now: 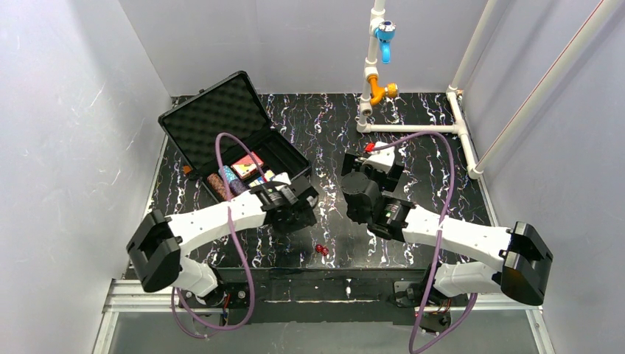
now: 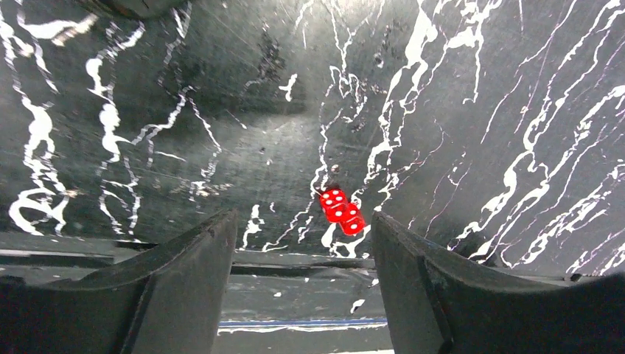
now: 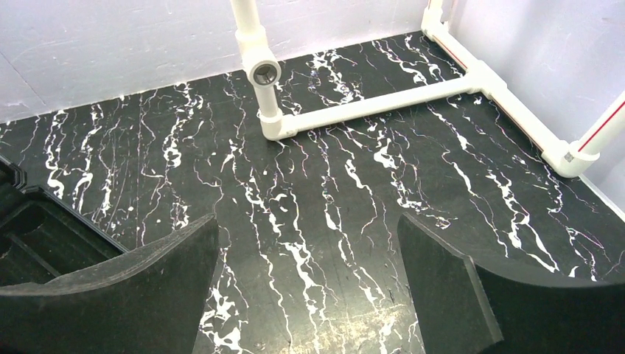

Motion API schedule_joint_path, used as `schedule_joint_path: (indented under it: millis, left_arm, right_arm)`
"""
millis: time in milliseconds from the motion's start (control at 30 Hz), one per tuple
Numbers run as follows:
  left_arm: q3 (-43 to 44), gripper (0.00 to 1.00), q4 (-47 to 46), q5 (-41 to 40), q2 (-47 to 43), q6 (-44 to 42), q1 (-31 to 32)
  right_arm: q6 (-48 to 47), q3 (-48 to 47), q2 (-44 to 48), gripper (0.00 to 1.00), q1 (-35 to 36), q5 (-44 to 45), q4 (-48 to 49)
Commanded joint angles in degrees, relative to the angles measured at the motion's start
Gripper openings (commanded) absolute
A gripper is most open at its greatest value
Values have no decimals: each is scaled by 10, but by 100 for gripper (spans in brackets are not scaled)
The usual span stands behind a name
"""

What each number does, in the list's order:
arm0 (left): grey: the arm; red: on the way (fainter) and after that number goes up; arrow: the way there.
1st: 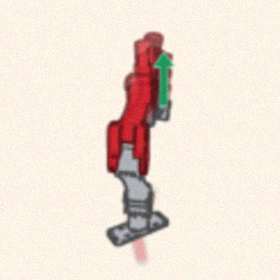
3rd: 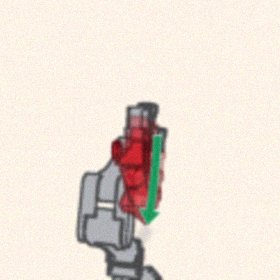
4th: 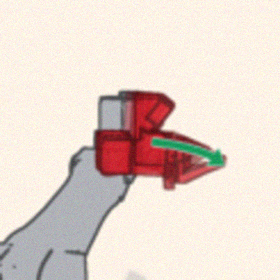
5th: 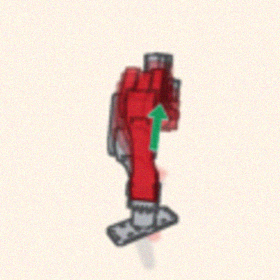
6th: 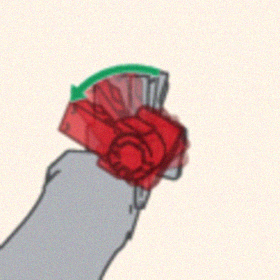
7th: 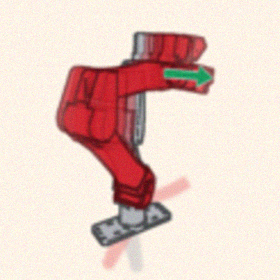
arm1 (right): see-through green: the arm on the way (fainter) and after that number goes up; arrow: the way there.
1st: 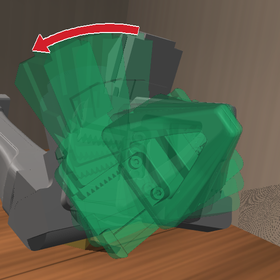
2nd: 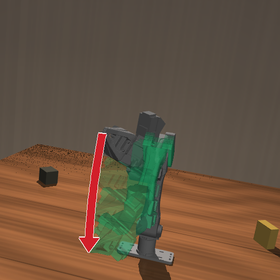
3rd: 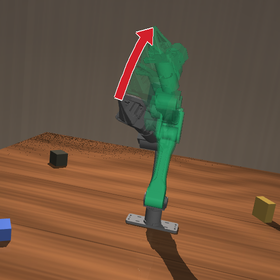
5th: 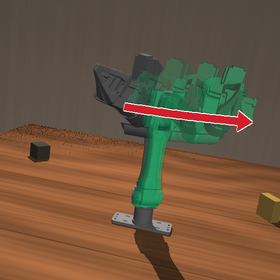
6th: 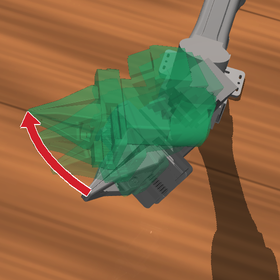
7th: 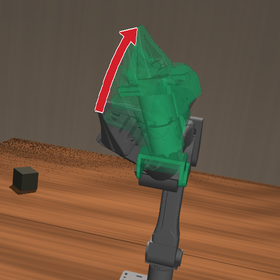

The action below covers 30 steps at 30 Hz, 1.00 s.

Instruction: Pack up texas hold em set

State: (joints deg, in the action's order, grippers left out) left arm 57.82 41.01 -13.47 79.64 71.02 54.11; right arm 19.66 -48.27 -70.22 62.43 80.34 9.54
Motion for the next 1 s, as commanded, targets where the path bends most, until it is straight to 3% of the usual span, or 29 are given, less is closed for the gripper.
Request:
schedule_joint_path:
  millis: [0,400,967]
  left_arm:
    - [33,64,41,-44,42,123,40]
    - [67,58,39,-37,129,182,84]
    - [73,43,2,-9,183,170,96]
  right_arm:
    - [15,4,18,98,6,32,31]
    - [7,10,25,98,12,36,43]
    - [4,14,27,98,15,31,46]
